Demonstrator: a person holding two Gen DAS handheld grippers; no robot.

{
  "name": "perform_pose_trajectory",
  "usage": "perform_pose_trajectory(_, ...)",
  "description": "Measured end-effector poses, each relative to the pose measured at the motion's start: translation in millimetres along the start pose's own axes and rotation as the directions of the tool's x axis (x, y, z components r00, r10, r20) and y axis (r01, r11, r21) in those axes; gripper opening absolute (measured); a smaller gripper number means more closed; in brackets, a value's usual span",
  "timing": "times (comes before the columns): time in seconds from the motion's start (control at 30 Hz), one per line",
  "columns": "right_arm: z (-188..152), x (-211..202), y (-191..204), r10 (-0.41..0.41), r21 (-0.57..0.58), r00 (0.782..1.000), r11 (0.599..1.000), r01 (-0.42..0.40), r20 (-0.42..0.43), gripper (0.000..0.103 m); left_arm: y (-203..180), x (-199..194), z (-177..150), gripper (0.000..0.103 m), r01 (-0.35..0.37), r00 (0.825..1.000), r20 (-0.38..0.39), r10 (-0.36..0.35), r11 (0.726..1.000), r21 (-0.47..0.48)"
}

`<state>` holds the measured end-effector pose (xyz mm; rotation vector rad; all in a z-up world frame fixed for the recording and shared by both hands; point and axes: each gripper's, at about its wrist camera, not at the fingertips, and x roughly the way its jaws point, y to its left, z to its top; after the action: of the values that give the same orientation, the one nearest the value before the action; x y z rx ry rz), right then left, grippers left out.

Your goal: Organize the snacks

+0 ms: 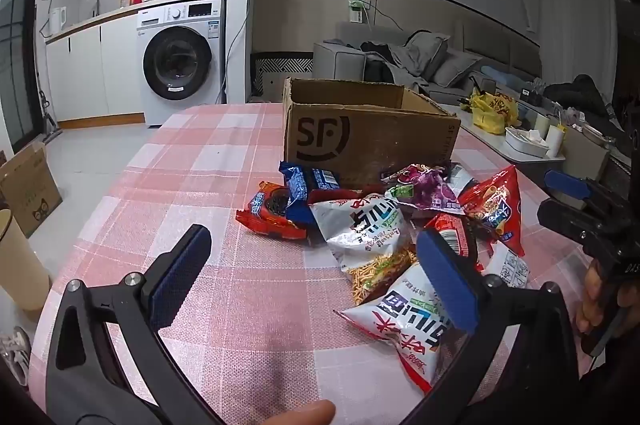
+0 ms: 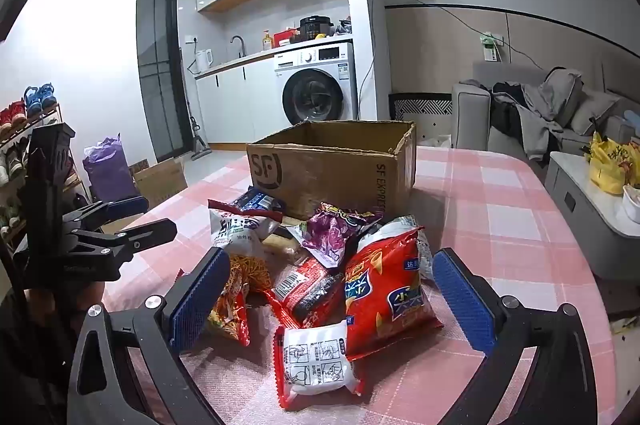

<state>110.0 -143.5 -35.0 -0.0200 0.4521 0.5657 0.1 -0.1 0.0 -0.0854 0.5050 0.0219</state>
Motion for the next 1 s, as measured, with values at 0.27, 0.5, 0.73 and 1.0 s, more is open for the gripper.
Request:
perform_pose_trajectory(0.27,0.2,0.3,-0.1,-0.004,0.006,1.0,1.0,0.004,-0.007,0.103,0.2,-0.2,-0.1,0.102,0.002,1.0,0.007,-0.002,1.0,-0.004)
perform_pose_trajectory(0.5,0.3,0.2,0.0,-0.005,0.004,1.0,1.0,0.005,-0.008,0.103,0.3,-0.1,0.0,0.102,0.001,1.0,0.005,-0.001,1.0,-0.003)
perform_pose_trajectory(0.73,0.4,0.2,-0.1,-0.004,0.004,1.0,1.0,0.004,-0.01,0.103,0.3,-0.1,0.0,0.102,0.001,1.0,0.006,-0.001,1.0,-0.003)
perform_pose_trajectory(1.0,0.4,0.7,-0.1,-0.006,0.004,1.0,1.0,0.006,-0.011,0.103,0.3,0.2,0.0,0.102,0.001,1.0,0.004,-0.001,1.0,-0.002)
